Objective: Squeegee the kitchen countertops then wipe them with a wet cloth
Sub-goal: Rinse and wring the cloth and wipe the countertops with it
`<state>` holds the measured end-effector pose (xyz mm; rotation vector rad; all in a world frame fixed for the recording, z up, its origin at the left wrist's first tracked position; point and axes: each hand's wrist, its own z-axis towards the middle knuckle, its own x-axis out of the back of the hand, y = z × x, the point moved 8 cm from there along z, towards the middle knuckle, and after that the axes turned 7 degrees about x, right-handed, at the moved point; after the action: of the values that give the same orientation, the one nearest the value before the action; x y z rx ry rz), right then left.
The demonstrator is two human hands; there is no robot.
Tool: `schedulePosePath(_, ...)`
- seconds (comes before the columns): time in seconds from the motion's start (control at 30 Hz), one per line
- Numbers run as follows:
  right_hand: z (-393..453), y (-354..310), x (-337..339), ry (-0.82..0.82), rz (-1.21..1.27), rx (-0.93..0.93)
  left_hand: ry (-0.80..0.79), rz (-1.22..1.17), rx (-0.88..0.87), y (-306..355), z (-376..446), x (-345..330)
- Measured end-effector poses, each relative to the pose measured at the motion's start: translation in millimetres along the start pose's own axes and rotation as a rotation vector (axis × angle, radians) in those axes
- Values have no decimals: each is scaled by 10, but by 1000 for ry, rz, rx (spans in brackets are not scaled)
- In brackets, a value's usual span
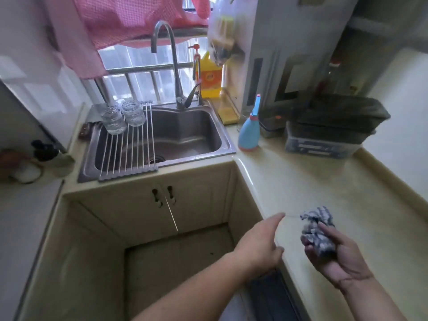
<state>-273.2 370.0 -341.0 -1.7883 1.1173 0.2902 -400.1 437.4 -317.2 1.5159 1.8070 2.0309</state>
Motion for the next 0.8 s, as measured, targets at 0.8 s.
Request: schedulePosePath(0.8,3523,1483,-4160,-684,-1134,-731,445,536,-288,-2340,2257,3764)
